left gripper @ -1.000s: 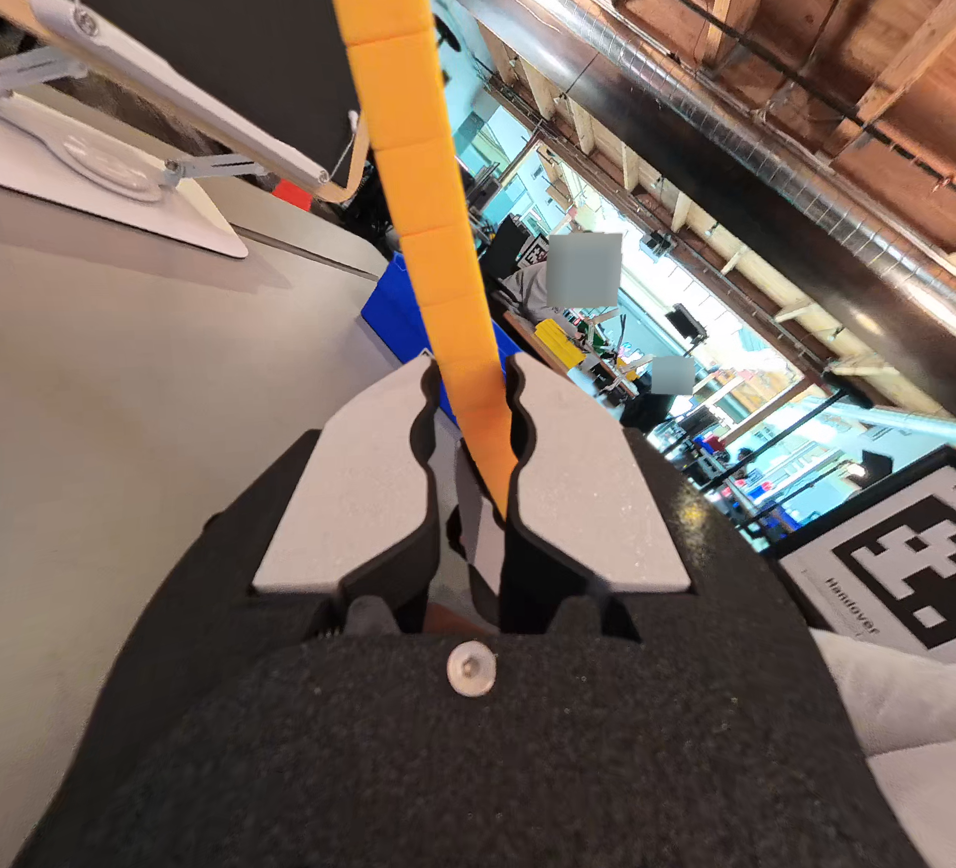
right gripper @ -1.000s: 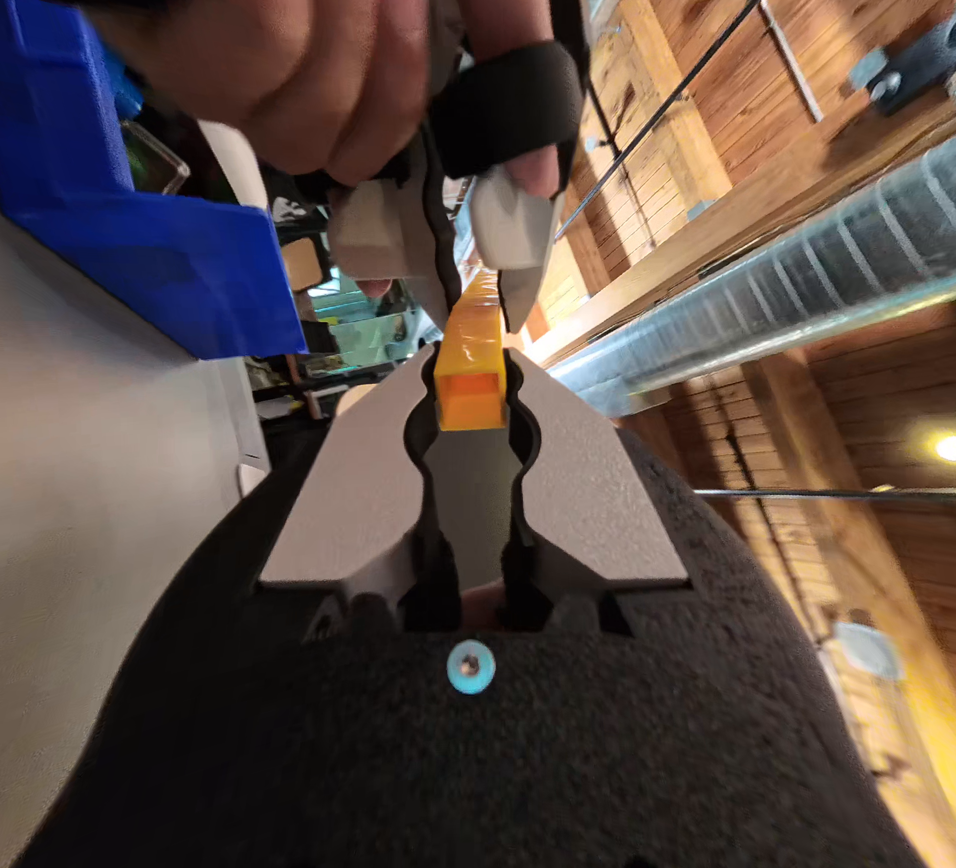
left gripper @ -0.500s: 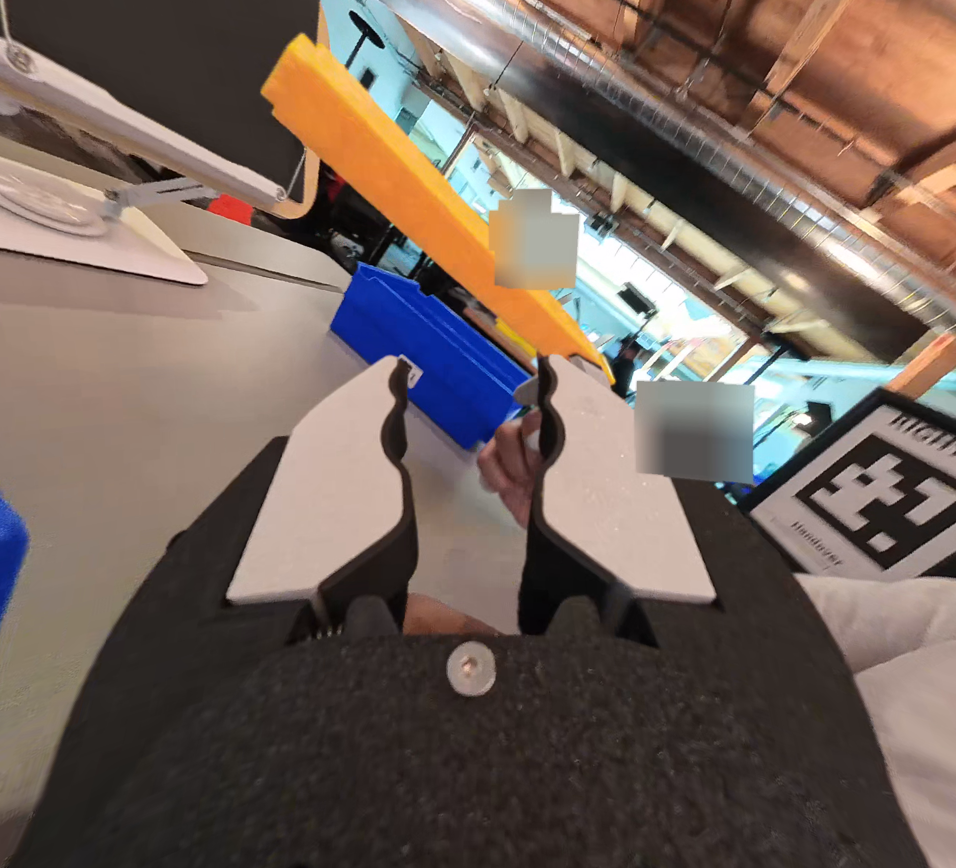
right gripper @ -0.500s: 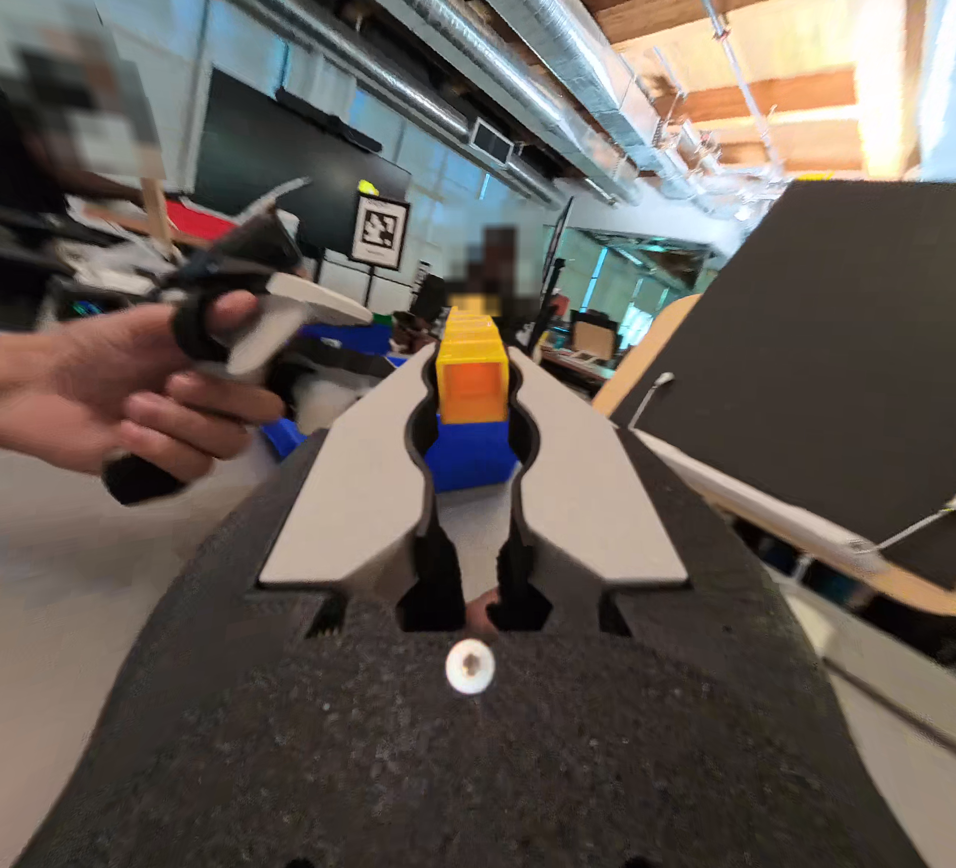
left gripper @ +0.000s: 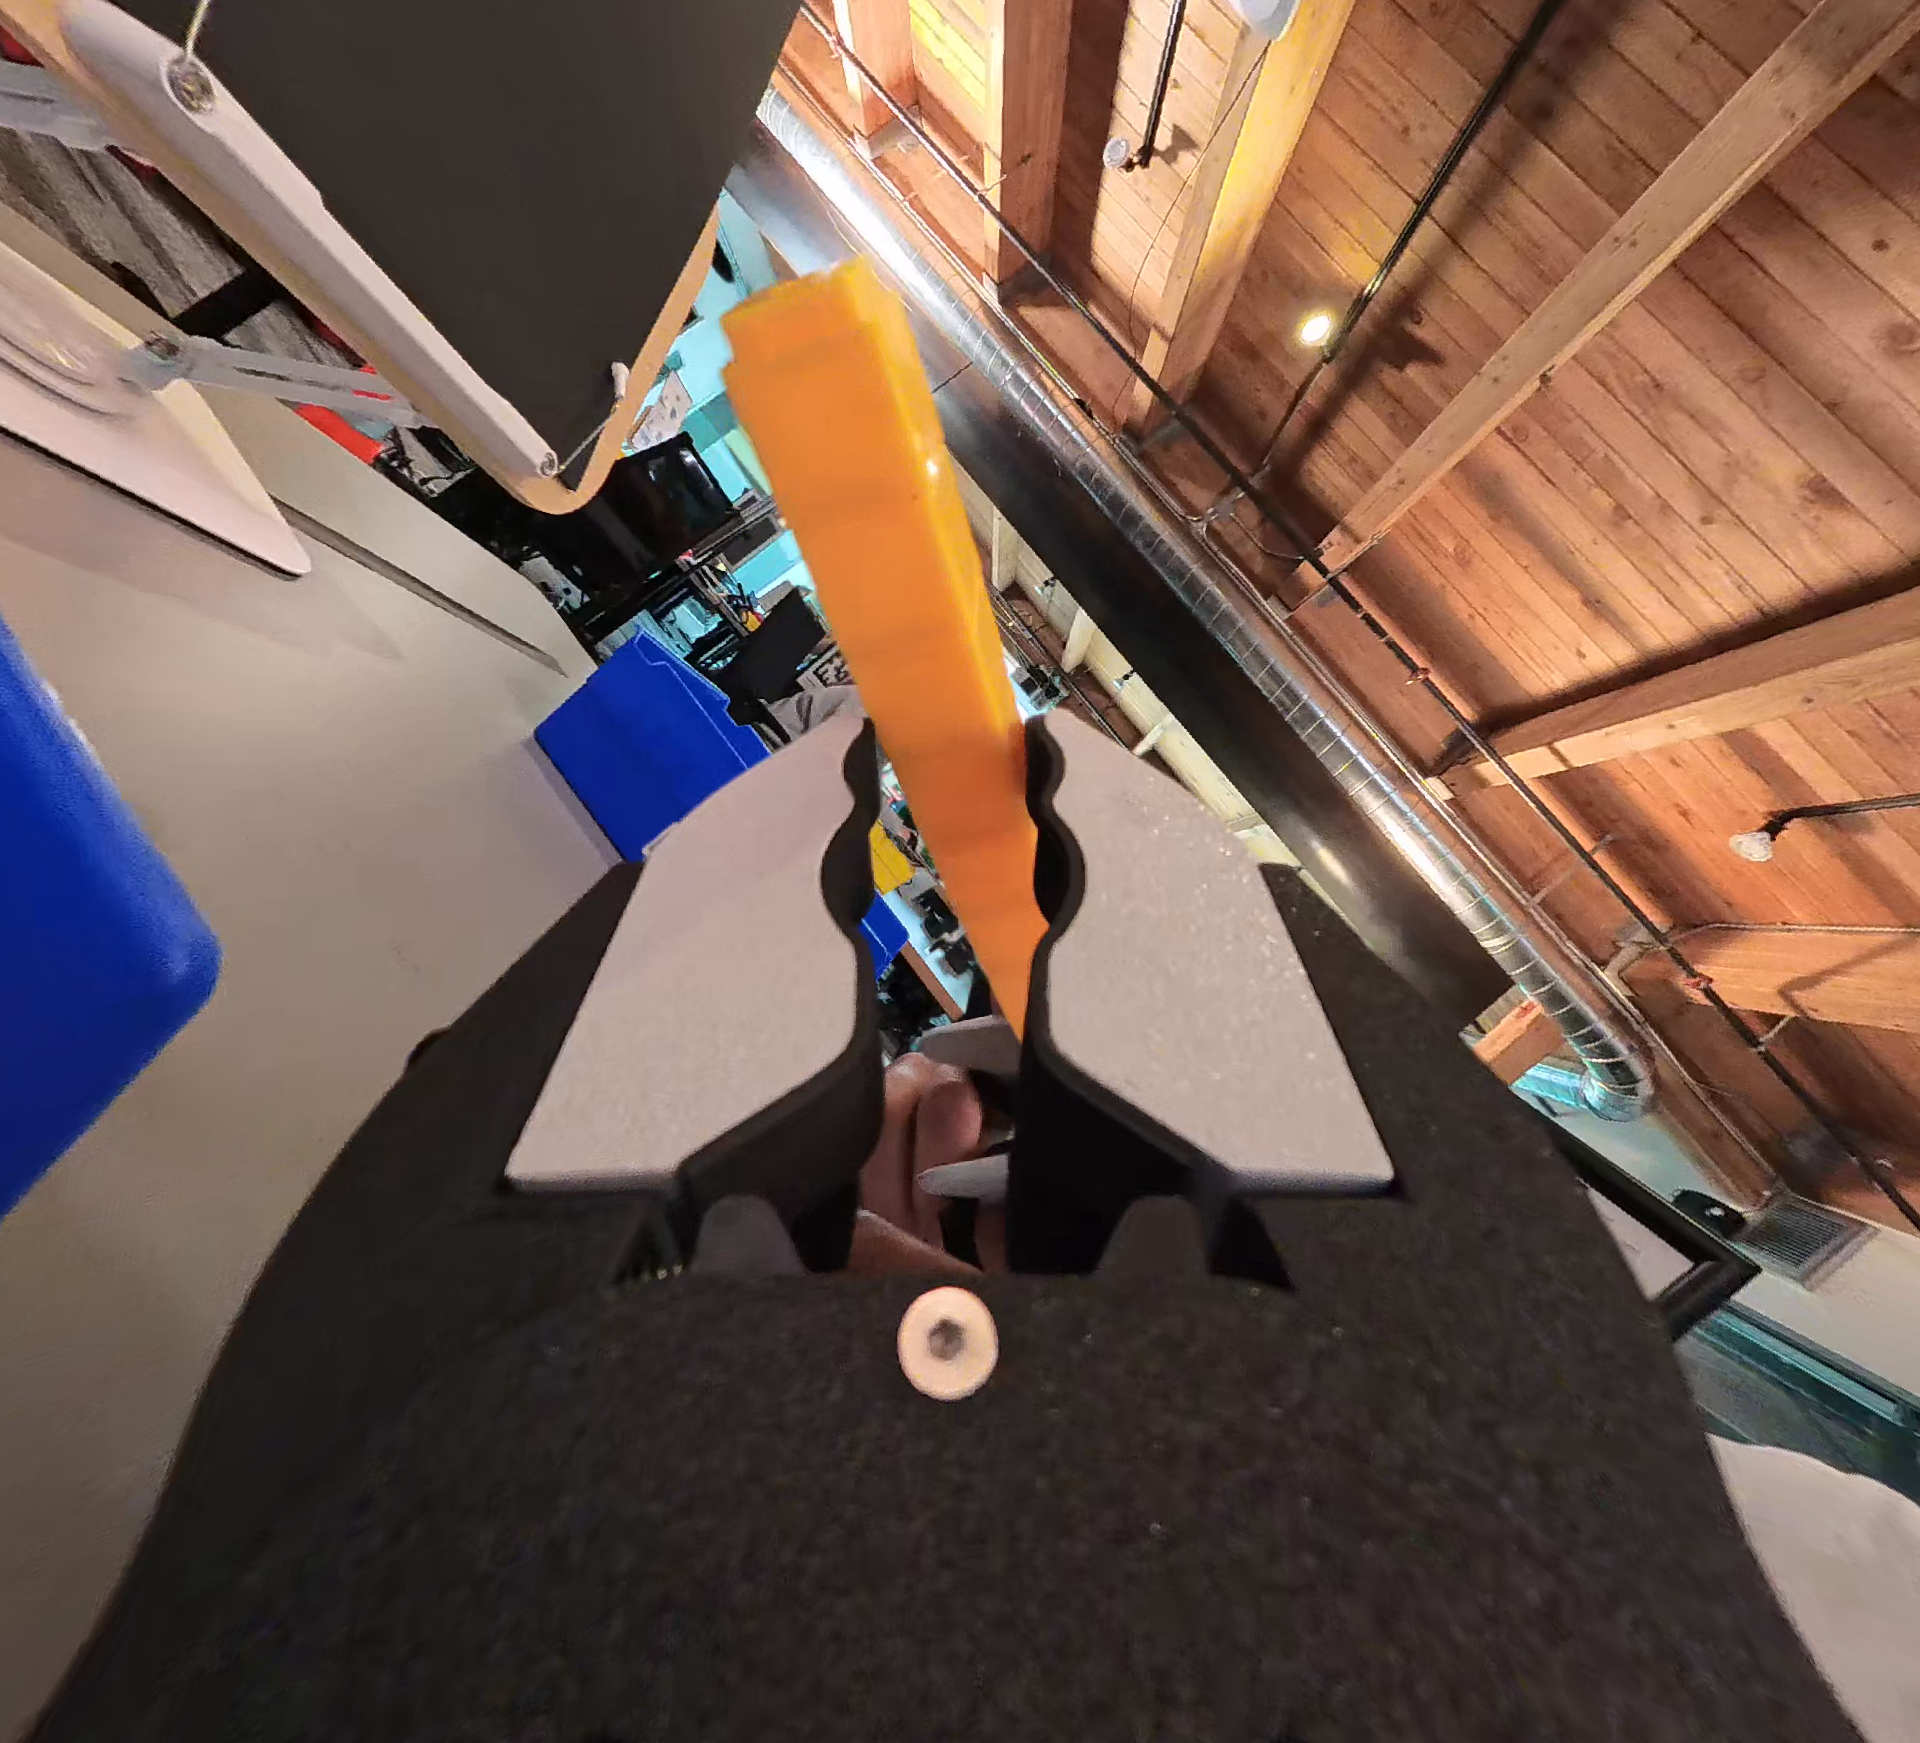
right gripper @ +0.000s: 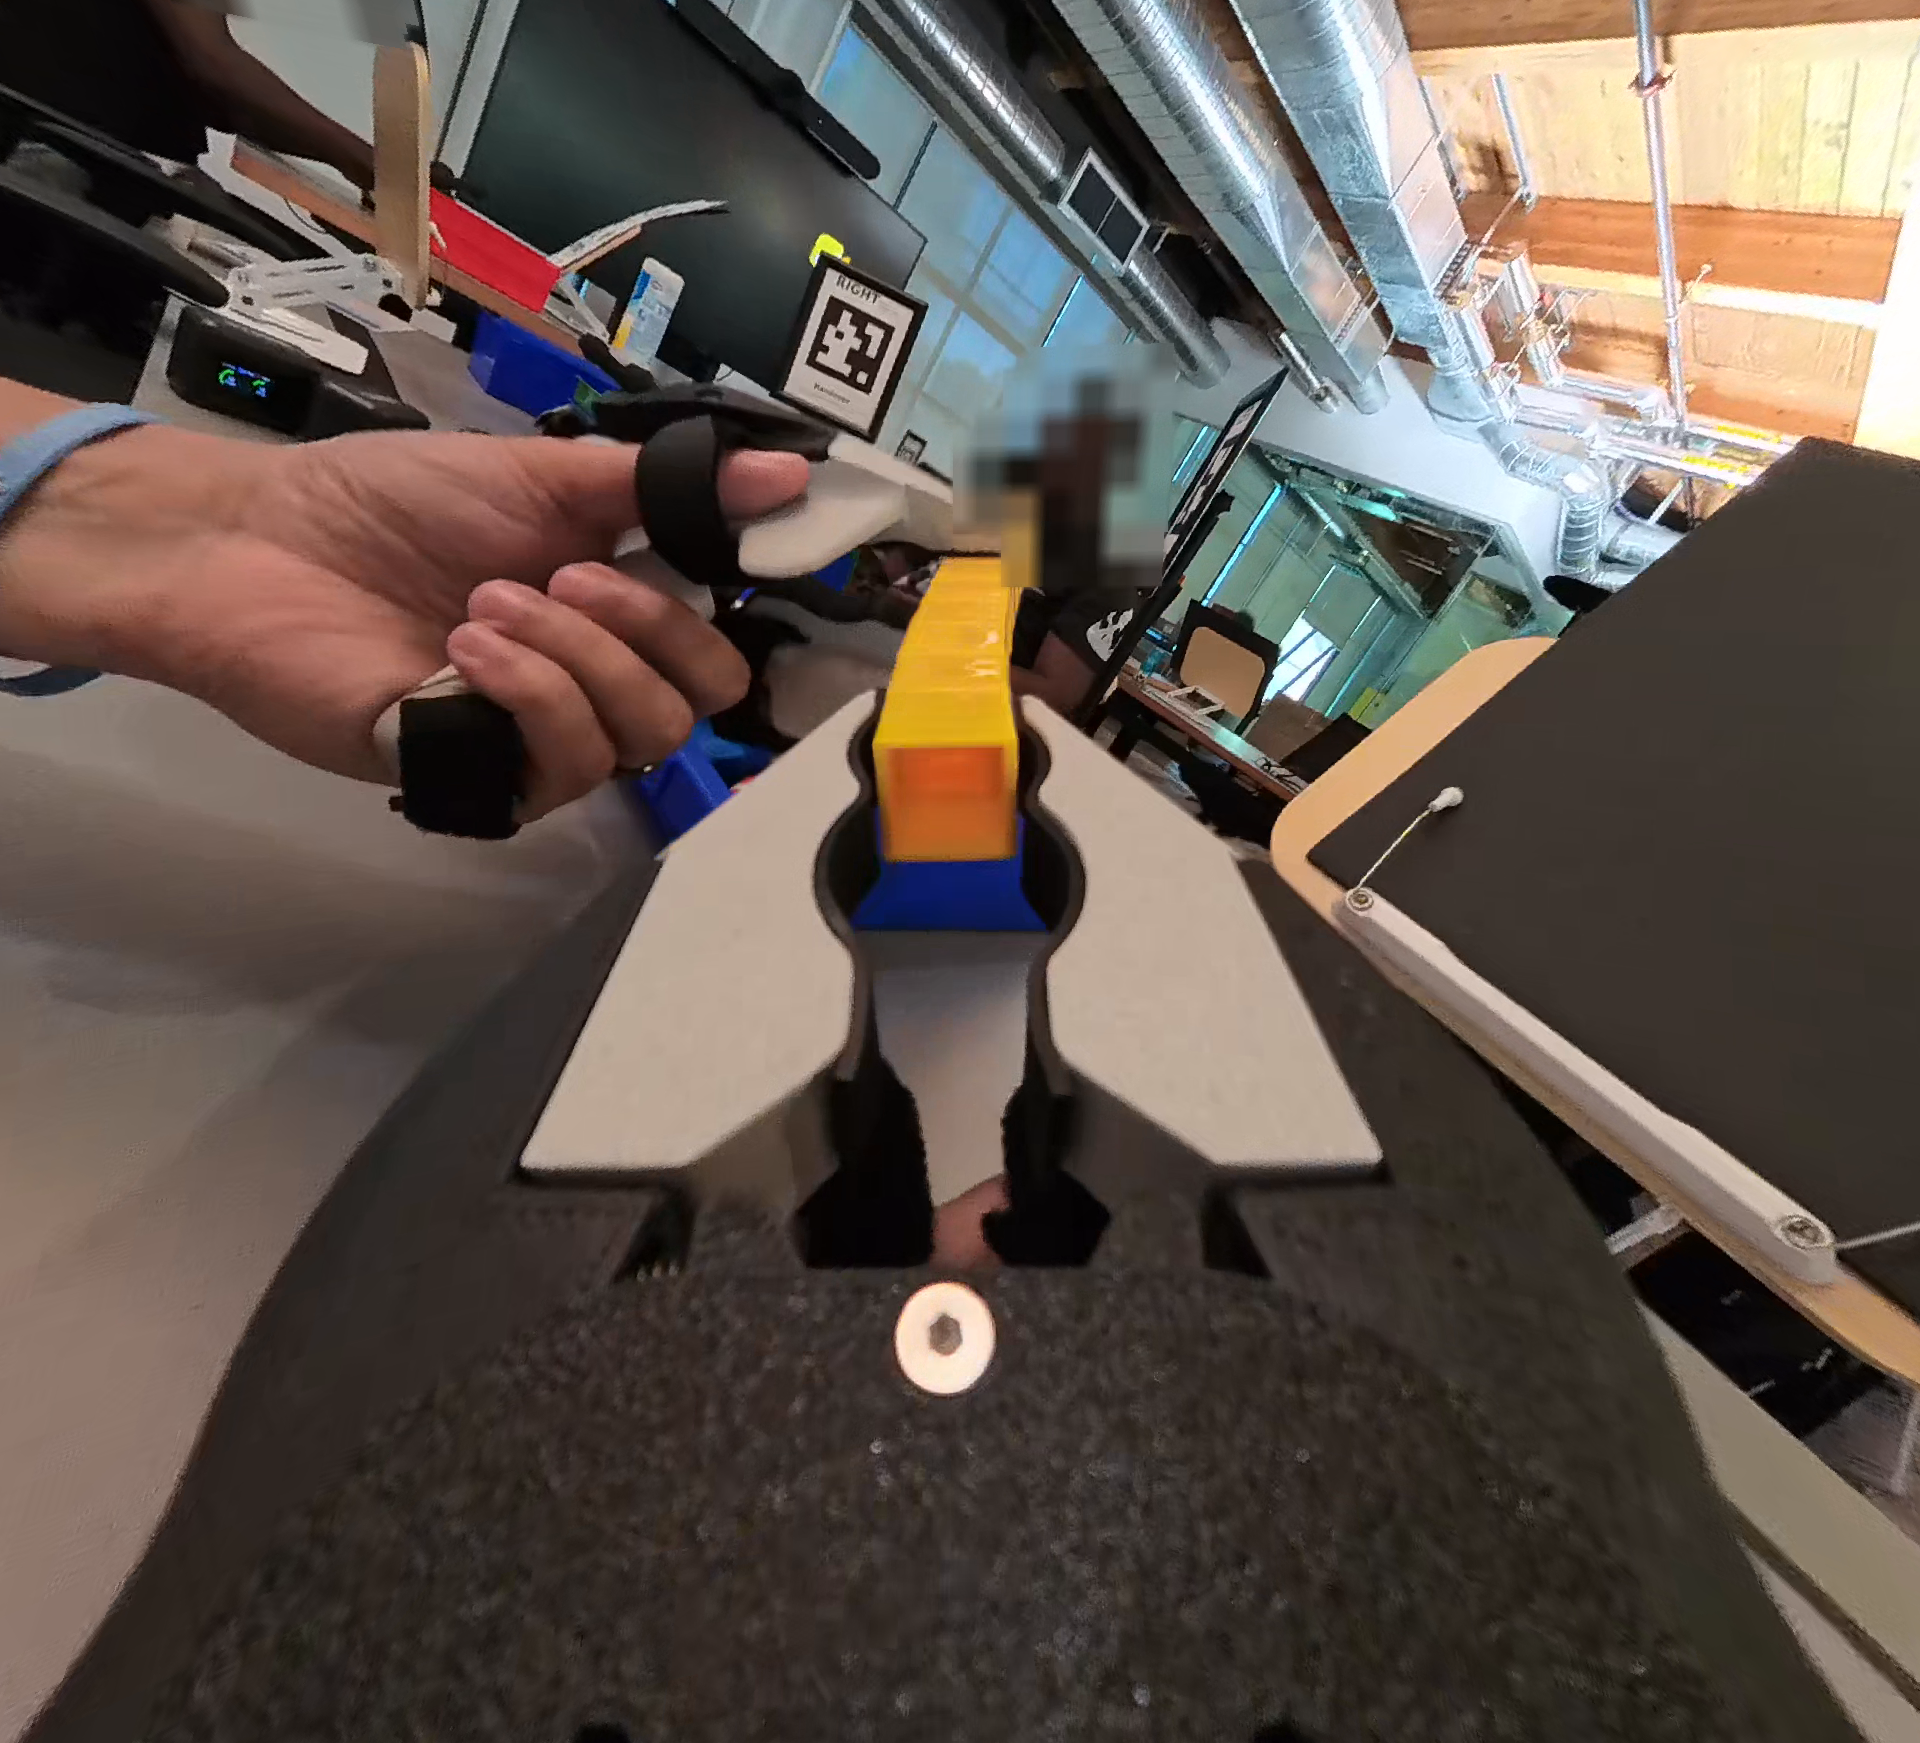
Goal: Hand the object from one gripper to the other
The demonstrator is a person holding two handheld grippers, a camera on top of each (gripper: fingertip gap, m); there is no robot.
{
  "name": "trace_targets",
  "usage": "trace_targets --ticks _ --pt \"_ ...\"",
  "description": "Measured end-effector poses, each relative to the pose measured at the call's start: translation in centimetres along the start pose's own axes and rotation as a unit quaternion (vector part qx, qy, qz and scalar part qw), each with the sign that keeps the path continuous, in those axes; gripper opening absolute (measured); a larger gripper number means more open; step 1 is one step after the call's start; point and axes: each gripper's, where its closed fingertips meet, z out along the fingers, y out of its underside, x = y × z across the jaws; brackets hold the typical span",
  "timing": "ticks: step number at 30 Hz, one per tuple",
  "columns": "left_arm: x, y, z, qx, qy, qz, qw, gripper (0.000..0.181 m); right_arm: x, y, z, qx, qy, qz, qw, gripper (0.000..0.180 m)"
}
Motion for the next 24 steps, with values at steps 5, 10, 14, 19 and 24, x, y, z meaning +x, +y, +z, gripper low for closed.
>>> trace_targets --ticks 5,10,14,19,24 --pt "1.0 -0.3 0.0 0.004 -0.008 0.047 0.999 0.022 -0.6 0.4 0.0 -0.012 -0.042 0.069 0.997 0.034" --pt "1.6 -0.1 -0.2 -0.026 -0.002 0.090 0.996 0.022 0.7 1.0 -0.6 -0.041 -0.118 0.238 0.963 0.052" --pt "2.4 2.7 0.4 -0.128 -0.004 0.203 0.971 0.021 0.2 3.6 -1.5 -0.136 -0.245 0.417 0.865 0.054" --pt "2.4 5.3 1.3 -0.189 -0.019 0.274 0.943 0.022 -2.6 3.3 -2.4 -0.145 -0.370 0.489 0.777 0.055" --pt "2.2 7.4 1.9 -0.216 -0.029 0.298 0.929 0.022 -5.0 4.3 -2.0 -0.159 -0.381 0.407 0.815 0.025"
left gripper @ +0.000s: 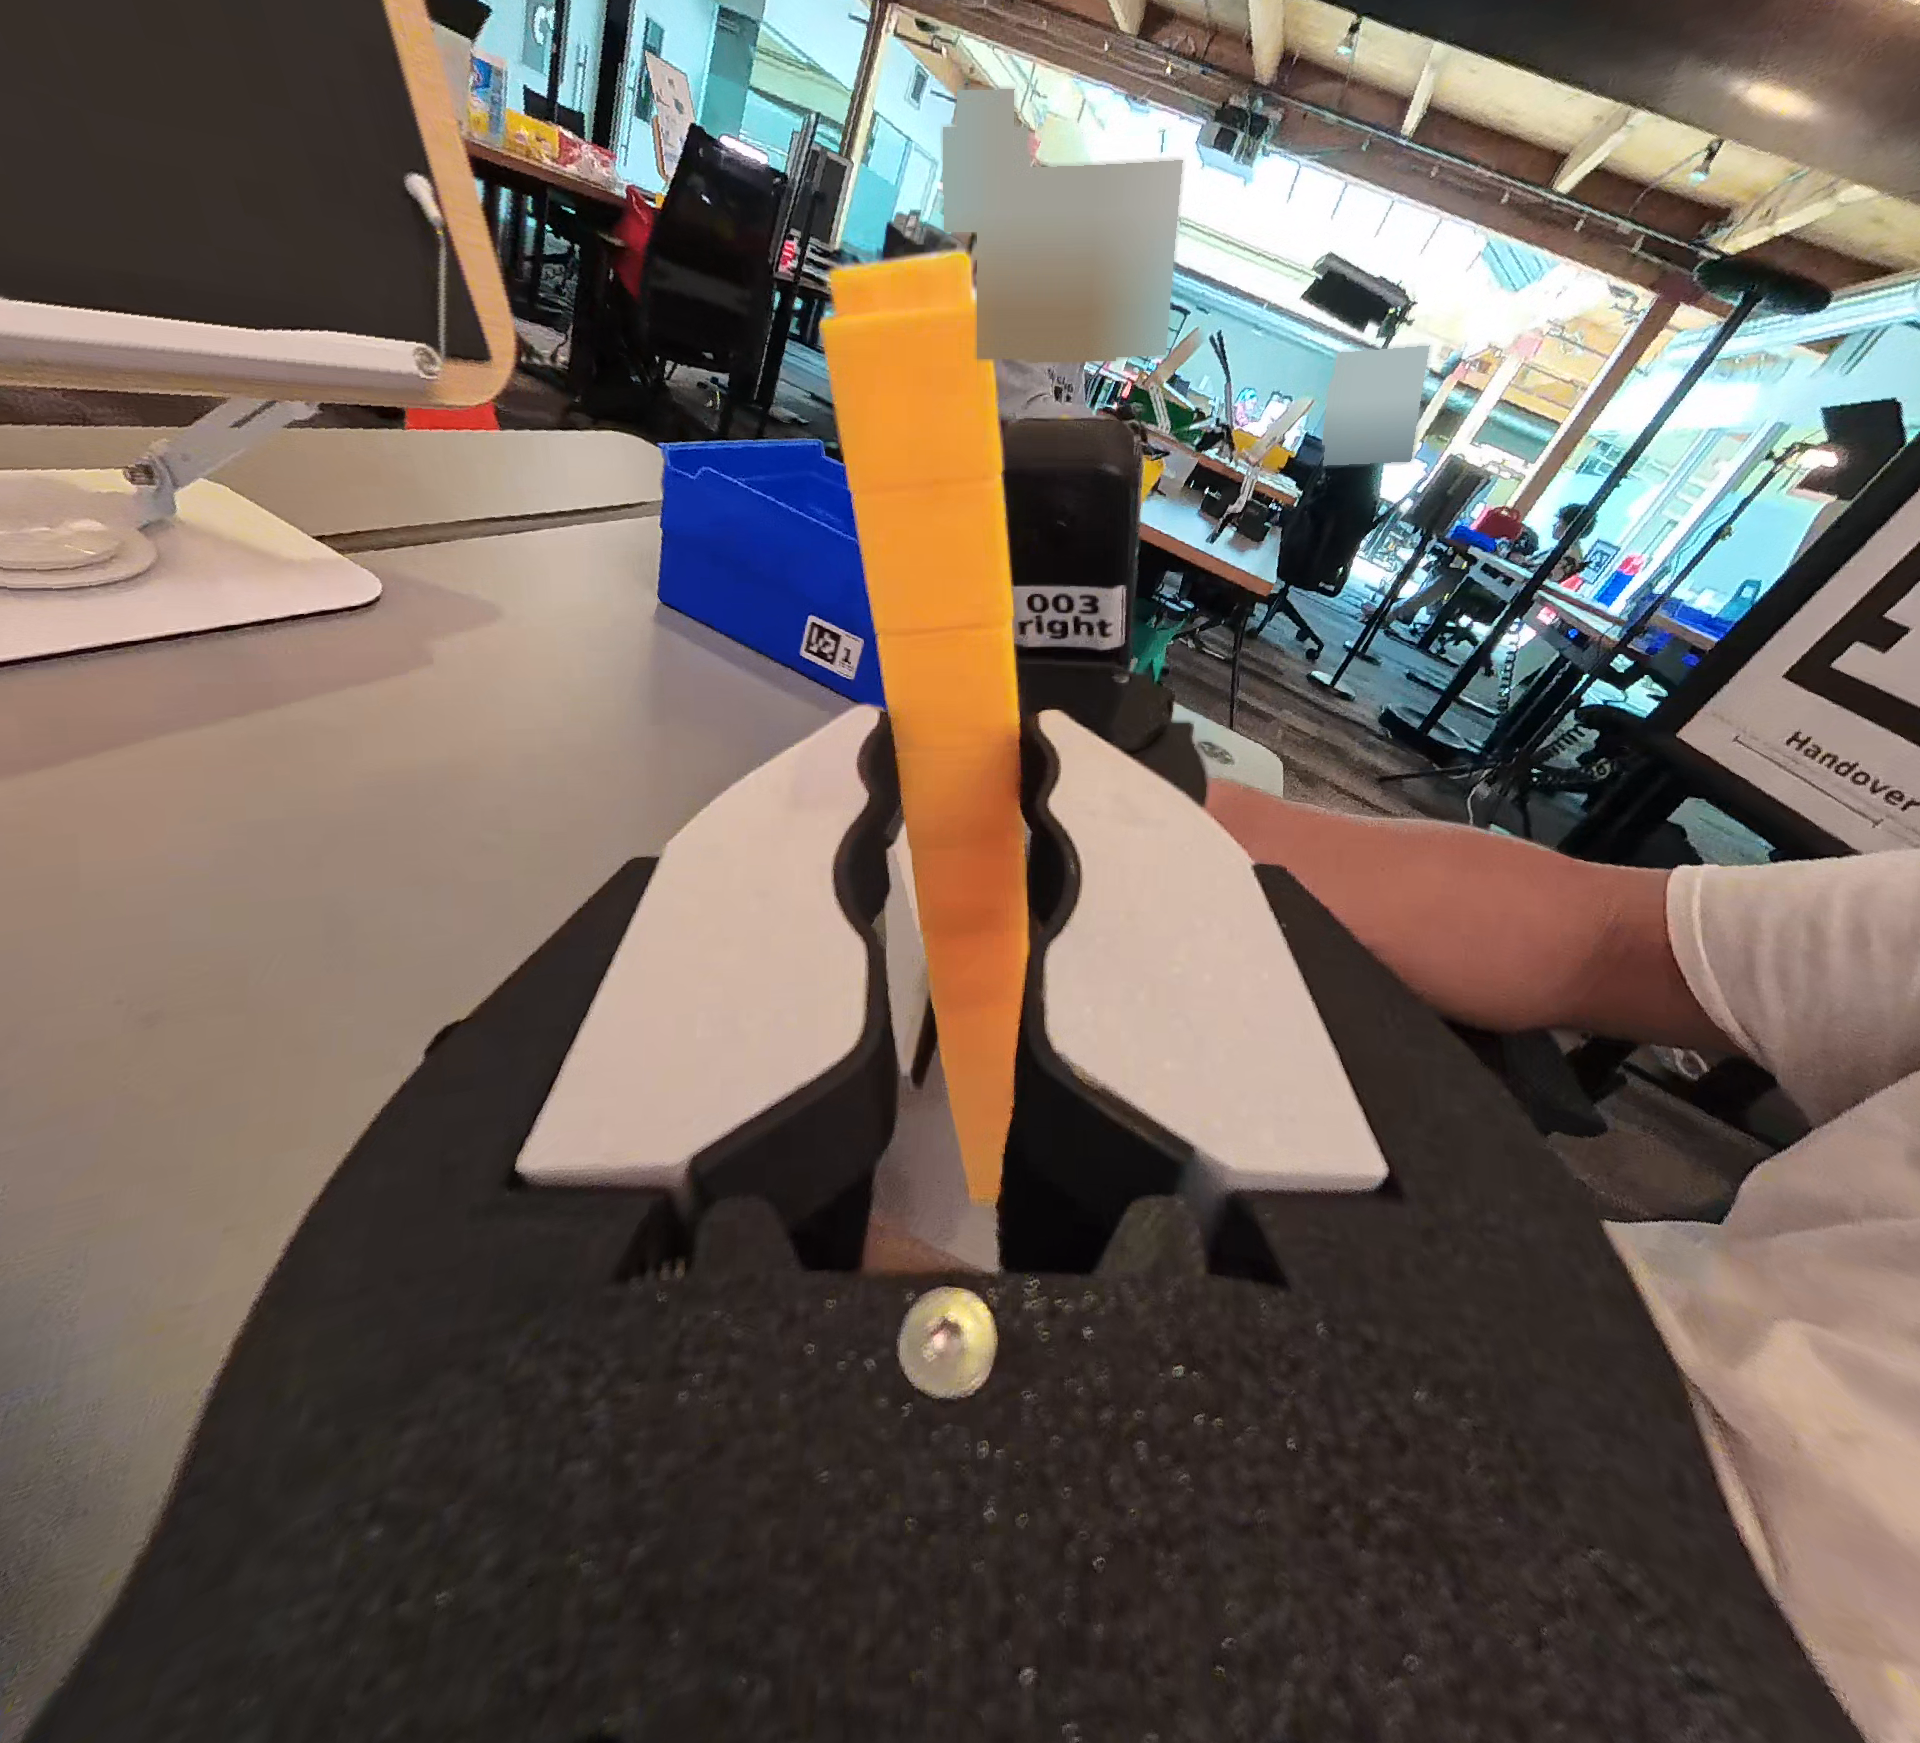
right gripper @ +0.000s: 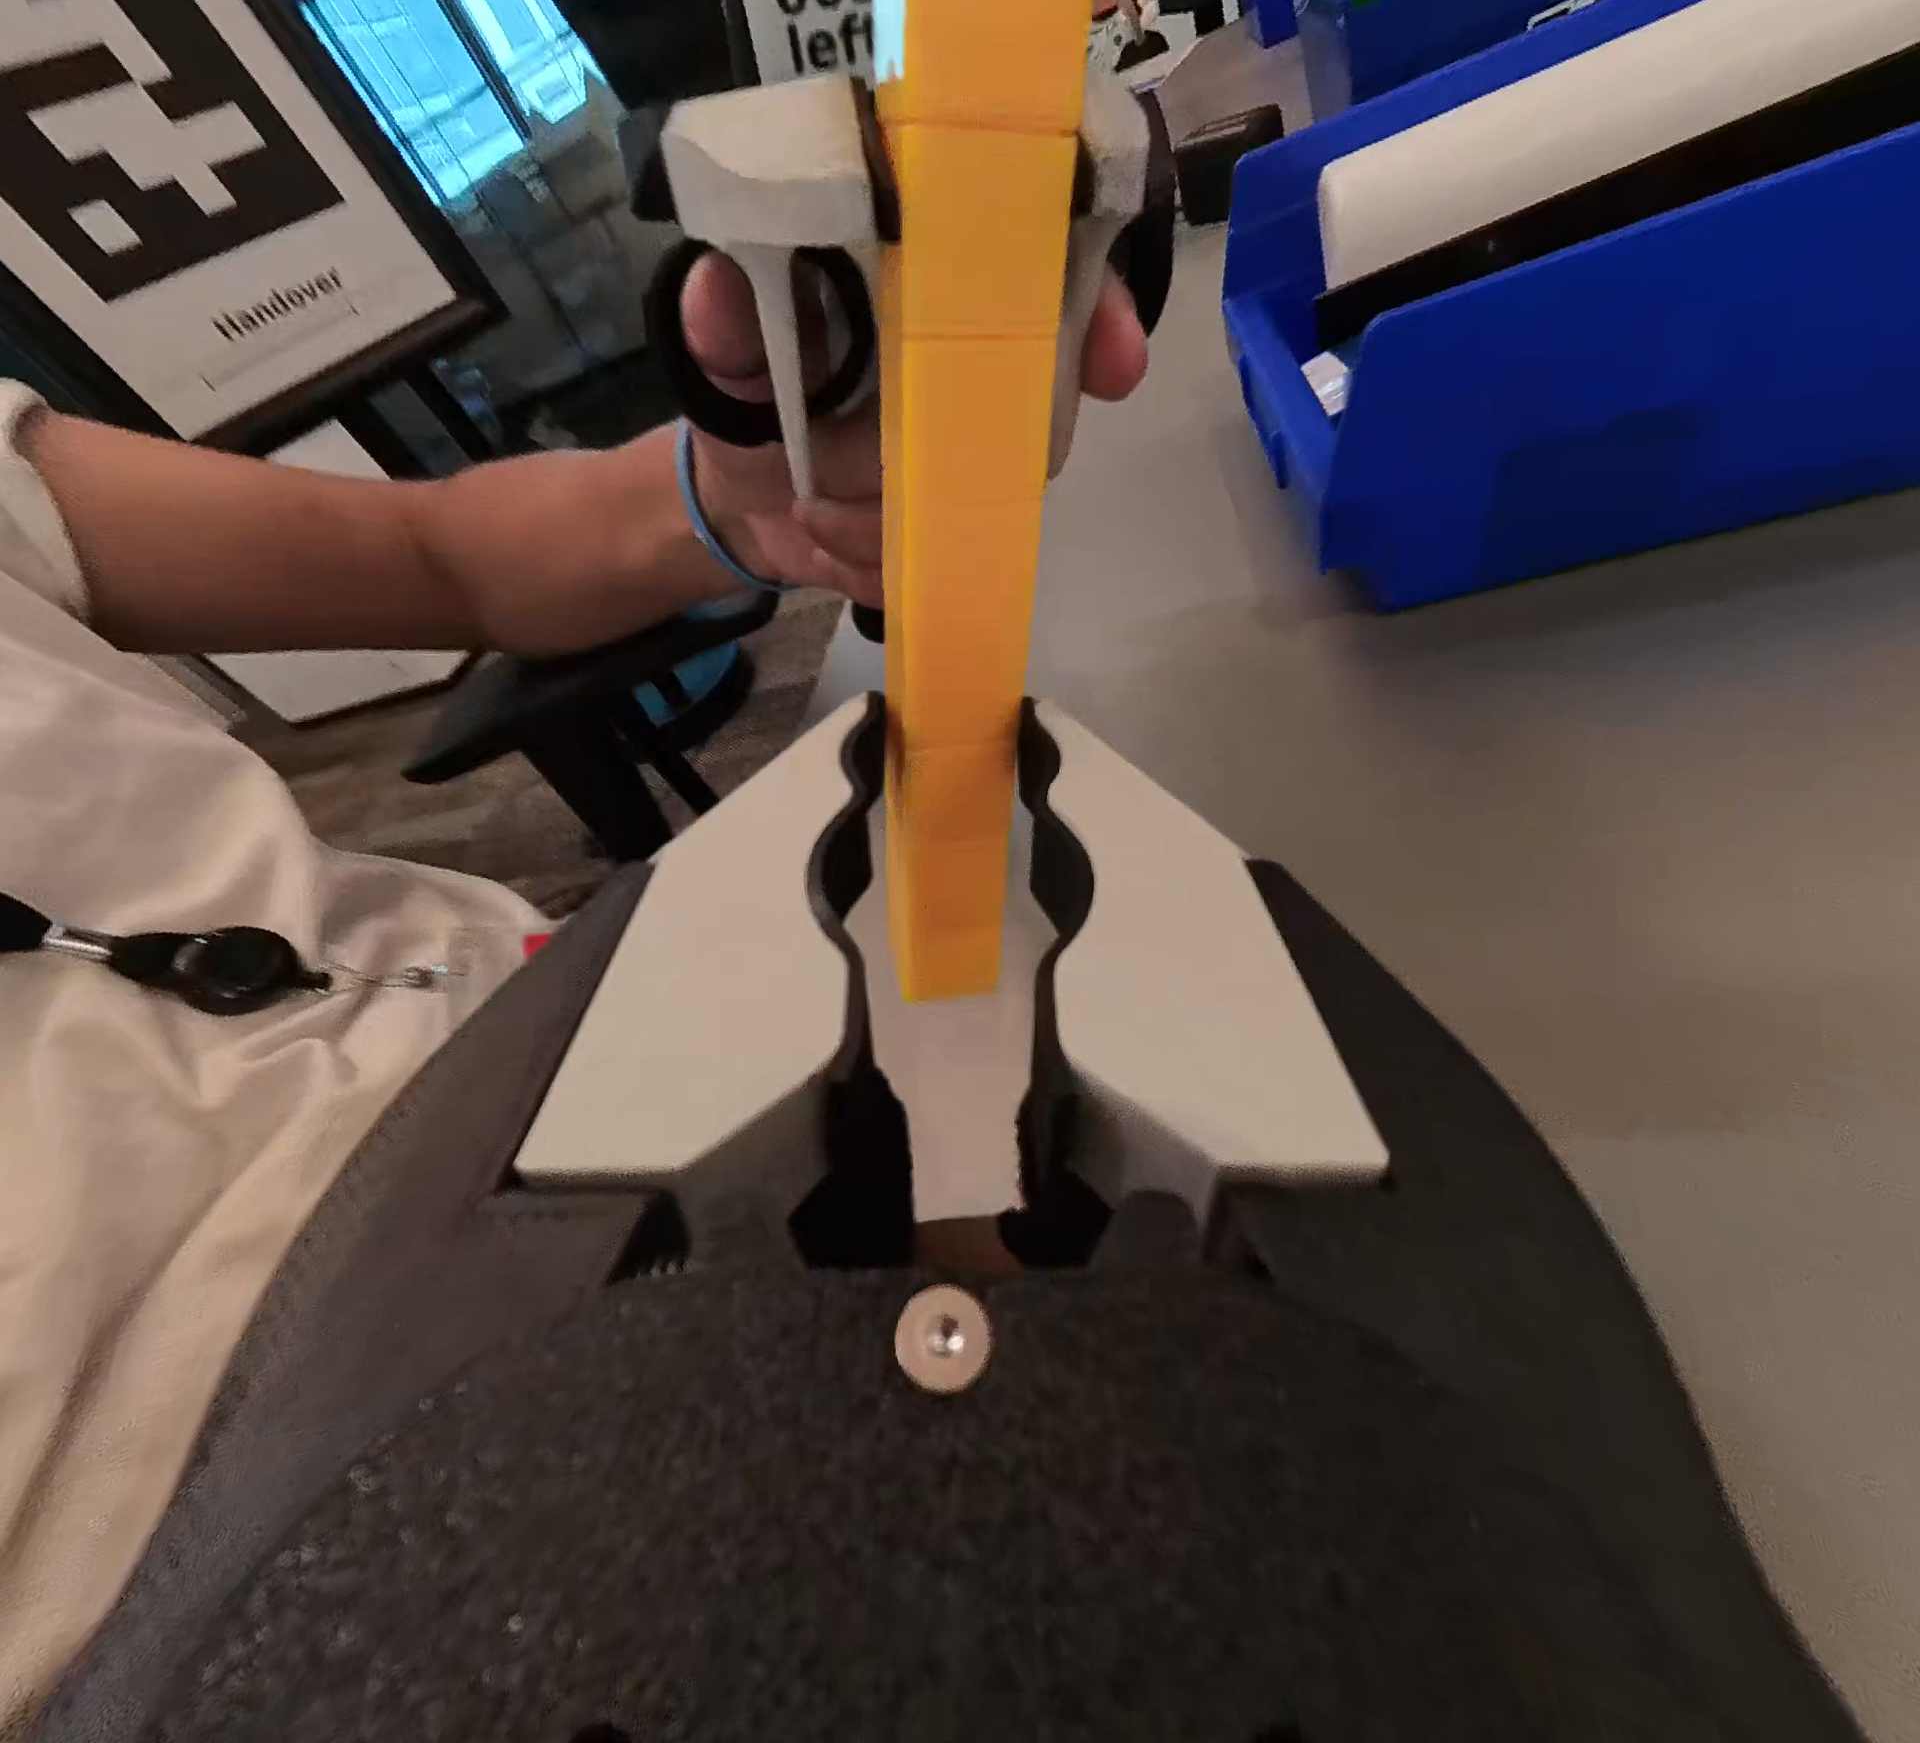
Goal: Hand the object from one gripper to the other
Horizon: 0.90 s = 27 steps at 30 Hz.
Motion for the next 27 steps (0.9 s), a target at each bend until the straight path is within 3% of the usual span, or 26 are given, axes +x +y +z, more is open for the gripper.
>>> trace_targets --ticks 9,16,23,27 --pt "3.2 1.9 2.2 -0.058 -0.014 0.097 0.993 0.022 -2.4 0.8 1.2 0.000 -0.081 -0.023 0.996 0.023" --pt "2.5 2.3 2.2 -0.069 -0.029 0.101 0.992 0.022 -1.2 1.5 0.6 -0.010 -0.049 -0.031 0.998 0.022" --pt "0.7 2.2 2.2 -0.062 -0.105 0.156 0.980 0.039 0.9 -0.4 -1.9 0.022 0.025 -0.052 0.998 0.022" --pt "-1.0 2.0 1.7 -0.062 -0.143 0.142 0.977 0.039 4.2 -3.1 -5.9 0.037 0.170 -0.070 0.982 0.021"
